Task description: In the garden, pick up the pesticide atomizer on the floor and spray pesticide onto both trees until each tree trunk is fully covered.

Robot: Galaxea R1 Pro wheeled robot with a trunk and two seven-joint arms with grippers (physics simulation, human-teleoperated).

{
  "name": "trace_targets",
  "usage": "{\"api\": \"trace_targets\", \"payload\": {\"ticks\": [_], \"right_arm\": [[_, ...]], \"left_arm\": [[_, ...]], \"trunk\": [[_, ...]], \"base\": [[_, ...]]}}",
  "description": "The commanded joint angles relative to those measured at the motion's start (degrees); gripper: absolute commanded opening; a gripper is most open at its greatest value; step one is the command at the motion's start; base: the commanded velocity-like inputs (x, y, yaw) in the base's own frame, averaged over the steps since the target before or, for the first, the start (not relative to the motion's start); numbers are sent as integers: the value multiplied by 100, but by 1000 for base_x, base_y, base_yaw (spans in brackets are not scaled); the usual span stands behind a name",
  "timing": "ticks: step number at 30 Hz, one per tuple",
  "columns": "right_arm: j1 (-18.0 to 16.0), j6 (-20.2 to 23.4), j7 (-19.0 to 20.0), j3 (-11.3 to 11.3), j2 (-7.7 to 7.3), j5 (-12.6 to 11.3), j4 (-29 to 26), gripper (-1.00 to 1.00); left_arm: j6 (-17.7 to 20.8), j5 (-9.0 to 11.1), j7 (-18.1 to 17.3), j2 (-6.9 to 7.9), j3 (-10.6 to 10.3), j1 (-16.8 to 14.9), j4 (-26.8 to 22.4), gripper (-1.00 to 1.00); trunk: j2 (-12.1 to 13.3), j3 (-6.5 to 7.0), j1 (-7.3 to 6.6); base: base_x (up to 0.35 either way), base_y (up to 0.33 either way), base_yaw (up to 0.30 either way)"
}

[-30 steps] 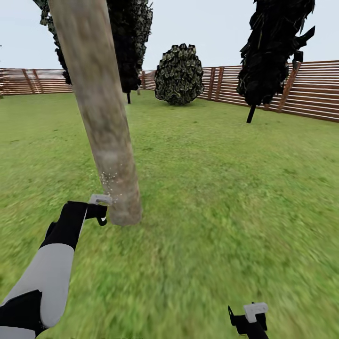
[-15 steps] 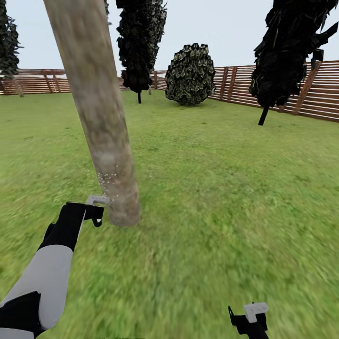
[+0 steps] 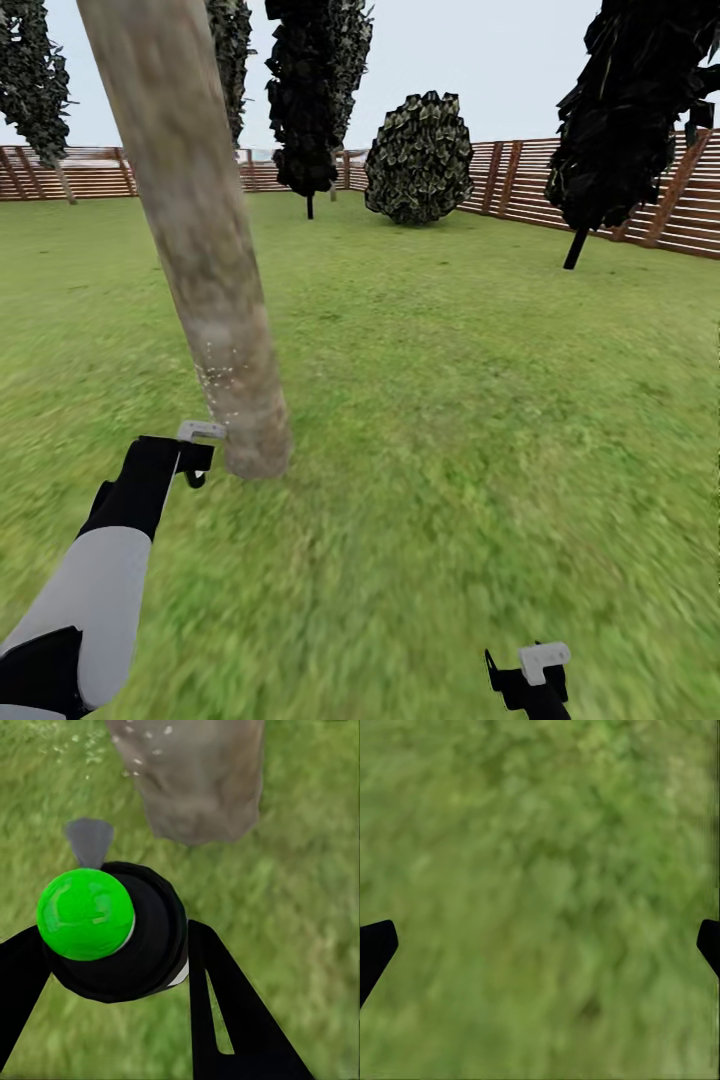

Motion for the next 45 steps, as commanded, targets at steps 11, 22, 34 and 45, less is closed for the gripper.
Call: {"api": "trace_targets", "payload": {"ticks": [11,22,34,45], "right_arm": [[0,1,0,1,0,0,0,100],[0,3,9,2,0,8,2,100],[0,3,12,2,0,9,8,100],[0,3,15,2,0,9,9,100]], "left_arm": [[2,64,107,-44,15,0,1,-100],[2,50,109,356,187,156,3,-100],[-38,41,115,199,216,254,248,-100],[-75,82,130,123,212,541,256,-100]], "trunk": [[0,0,0],[0,0,0],[0,0,0],[0,0,0]], "base": [[81,-270,48],[136,-264,164],[139,-209,1],[3,-3,57]]}}
